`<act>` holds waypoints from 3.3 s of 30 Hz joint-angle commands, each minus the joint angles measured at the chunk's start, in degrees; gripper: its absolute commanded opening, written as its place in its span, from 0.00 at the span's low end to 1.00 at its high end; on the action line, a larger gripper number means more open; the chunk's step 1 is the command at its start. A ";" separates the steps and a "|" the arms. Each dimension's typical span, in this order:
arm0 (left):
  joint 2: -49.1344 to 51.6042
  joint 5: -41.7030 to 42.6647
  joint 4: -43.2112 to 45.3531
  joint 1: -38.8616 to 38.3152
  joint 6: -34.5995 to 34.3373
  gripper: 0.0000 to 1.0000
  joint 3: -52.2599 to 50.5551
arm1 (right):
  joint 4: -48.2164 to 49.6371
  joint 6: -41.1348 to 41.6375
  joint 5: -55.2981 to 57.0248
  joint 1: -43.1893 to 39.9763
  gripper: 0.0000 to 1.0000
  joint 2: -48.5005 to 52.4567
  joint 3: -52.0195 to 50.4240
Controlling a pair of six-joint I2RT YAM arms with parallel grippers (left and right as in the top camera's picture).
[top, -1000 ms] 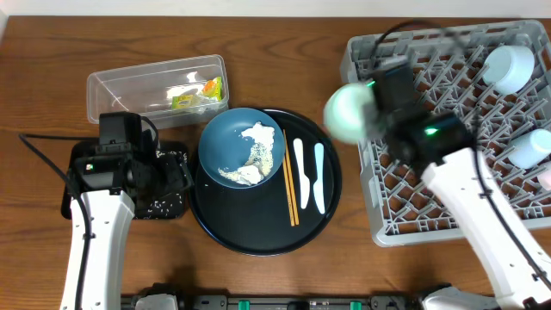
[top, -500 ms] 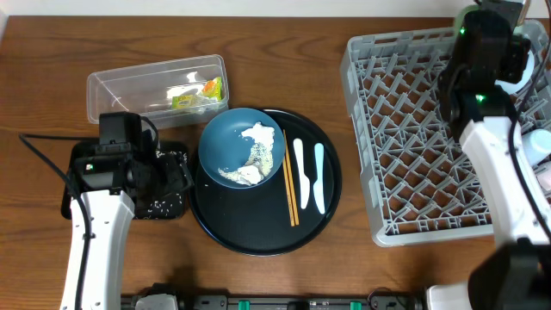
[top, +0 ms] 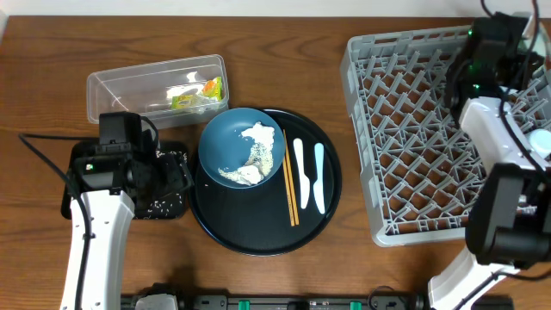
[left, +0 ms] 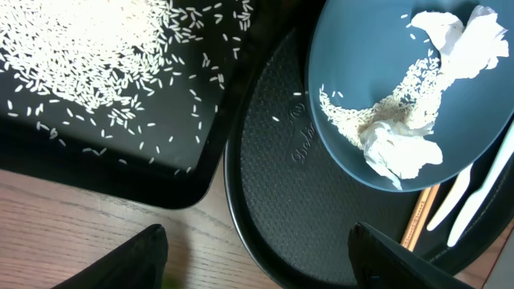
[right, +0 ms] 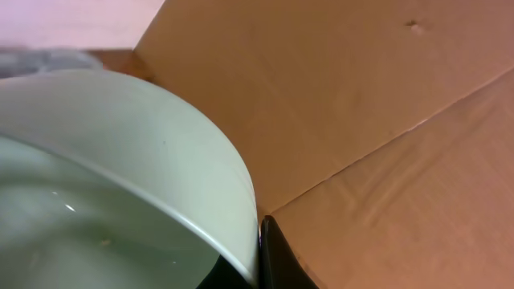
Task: Sort waste into correct bins and load items into the dishwasher rack
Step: 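Lower the green bowl into the rack's upper right and release it, then grasp the crumpled white tissue on the blue plate with the left gripper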
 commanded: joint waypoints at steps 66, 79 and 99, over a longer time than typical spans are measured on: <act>9.70 -0.31 18.62 -17.70 1.99 0.74 1.11 | -63.58 30.62 -76.15 15.72 0.69 -17.99 -1.09; 28.30 2.75 24.59 -25.73 1.27 0.71 1.11 | -64.63 30.62 -75.52 15.72 0.67 -17.99 -1.09; 14.93 -9.66 26.71 -19.02 1.36 0.06 7.78 | -65.99 30.60 -73.79 15.67 0.64 -17.99 -1.09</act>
